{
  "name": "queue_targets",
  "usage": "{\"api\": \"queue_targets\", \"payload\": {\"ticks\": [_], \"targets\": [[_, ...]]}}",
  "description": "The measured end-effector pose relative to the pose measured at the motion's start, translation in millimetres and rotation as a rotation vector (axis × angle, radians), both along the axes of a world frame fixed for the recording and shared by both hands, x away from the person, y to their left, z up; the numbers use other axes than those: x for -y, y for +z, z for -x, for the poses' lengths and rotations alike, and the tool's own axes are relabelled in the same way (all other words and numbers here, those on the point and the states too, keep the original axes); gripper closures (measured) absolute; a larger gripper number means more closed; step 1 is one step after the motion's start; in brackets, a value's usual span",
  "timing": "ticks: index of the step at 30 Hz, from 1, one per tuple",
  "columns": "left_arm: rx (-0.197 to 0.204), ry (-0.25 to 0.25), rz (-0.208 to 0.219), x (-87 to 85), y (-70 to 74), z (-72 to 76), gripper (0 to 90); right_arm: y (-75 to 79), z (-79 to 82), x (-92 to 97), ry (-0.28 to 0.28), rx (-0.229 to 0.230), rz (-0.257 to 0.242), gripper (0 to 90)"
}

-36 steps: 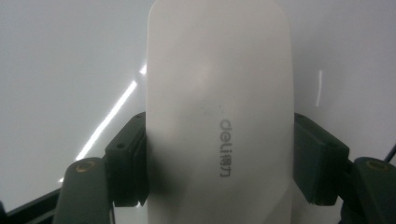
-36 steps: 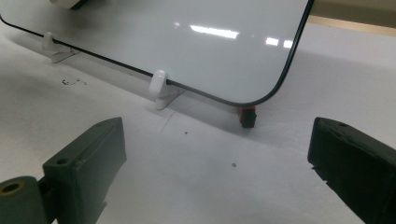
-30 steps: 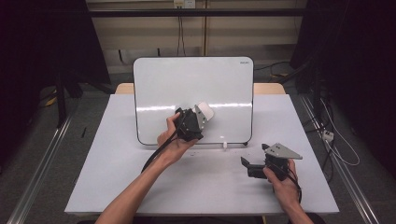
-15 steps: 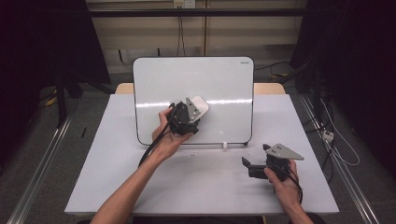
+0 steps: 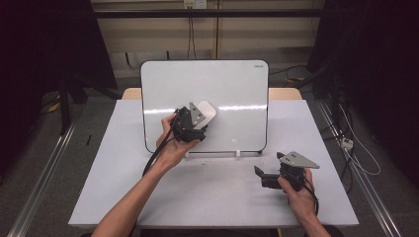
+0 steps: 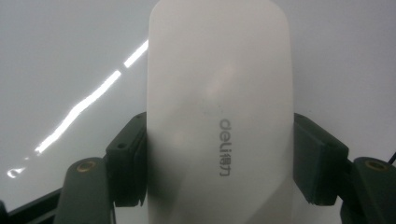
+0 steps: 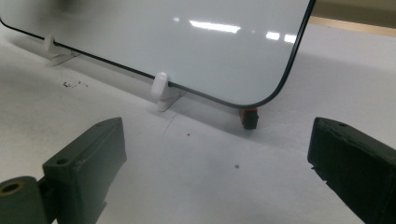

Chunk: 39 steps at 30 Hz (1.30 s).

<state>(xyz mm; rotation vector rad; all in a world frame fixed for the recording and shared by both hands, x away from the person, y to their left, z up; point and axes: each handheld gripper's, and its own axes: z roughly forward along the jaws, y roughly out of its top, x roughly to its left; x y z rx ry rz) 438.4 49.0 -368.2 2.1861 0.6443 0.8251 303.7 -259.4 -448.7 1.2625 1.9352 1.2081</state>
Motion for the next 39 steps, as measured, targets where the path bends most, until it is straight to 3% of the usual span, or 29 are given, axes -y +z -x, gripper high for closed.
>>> {"api": "queue_targets", "payload": {"ticks": [12,19,32,39], "targets": [[0.009,0.012,0.088,-15.6,14.6,7.2,31.0,-0.4,0.4,-0.5,0.004,0.000,0.002,4.3],[-0.017,0.034,0.137,-31.9,19.9,14.0,31.0,-0.4,2.2,1.8,-0.001,0.002,-0.003,4.3],[0.019,0.096,0.131,-67.4,20.0,18.1,30.9,-0.1,3.2,1.3,0.002,0.002,-0.004,4.3],[0.004,0.118,0.144,-83.6,22.3,20.5,30.9,0.8,3.0,3.3,-0.004,0.003,-0.003,4.3]]}}
